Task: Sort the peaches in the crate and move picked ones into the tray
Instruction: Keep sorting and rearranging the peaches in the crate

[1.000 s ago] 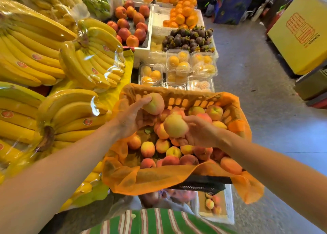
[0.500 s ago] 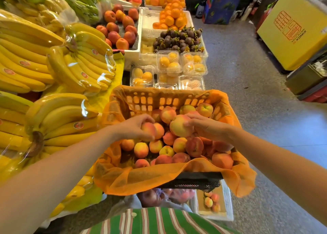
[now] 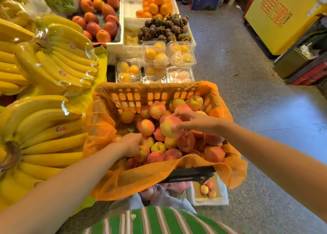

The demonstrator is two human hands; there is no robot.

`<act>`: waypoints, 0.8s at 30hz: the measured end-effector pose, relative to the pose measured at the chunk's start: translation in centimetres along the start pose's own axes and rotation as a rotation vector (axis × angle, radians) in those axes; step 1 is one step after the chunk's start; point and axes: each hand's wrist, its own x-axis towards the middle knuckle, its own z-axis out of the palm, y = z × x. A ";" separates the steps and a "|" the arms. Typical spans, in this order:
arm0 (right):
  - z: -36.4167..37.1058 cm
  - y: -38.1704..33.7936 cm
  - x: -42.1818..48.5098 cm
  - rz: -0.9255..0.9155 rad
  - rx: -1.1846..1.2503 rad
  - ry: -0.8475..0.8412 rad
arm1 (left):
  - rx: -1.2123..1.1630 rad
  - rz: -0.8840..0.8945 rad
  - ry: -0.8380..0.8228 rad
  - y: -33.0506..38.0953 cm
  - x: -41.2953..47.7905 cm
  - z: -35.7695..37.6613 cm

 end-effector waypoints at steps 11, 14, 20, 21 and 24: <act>2.2 -2.7 4.0 -0.062 -0.290 -0.060 | -0.192 0.173 0.663 -5.0 -2.7 -5.7; 4.4 -4.0 5.9 -0.131 -0.346 -0.119 | -0.060 0.153 0.921 -7.7 -3.4 -5.5; 11.0 -4.3 10.4 -0.161 -0.649 -0.267 | -0.100 0.132 0.818 -11.1 -3.9 -3.2; 12.0 -4.2 10.9 -0.170 -0.722 -0.277 | -0.106 0.150 0.808 -11.3 -3.9 -3.1; 14.3 -3.4 12.7 -0.240 -0.933 -0.284 | -0.145 0.180 0.808 -11.8 -3.8 -2.9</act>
